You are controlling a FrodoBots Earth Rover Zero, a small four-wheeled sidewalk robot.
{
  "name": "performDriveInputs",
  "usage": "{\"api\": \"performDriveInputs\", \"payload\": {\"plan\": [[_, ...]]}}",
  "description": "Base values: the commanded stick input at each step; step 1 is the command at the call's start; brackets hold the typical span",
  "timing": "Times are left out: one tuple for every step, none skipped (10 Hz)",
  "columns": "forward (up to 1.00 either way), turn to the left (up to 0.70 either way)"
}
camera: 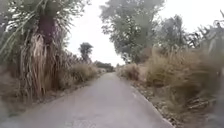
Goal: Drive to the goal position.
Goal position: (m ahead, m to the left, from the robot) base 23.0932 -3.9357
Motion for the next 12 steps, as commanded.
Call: {"api": "performDriveInputs", "payload": {"plan": [[0.7,0.31],[0.7,0.05],[0.7,0.03],[0.7,0.01],[0.7,0.0],[0.7,0.0],[0.7,0.0],[0.7,0.0],[0.7,0.0],[0.7,0.0],[0.7,0.0],[0.7,0.0]]}}
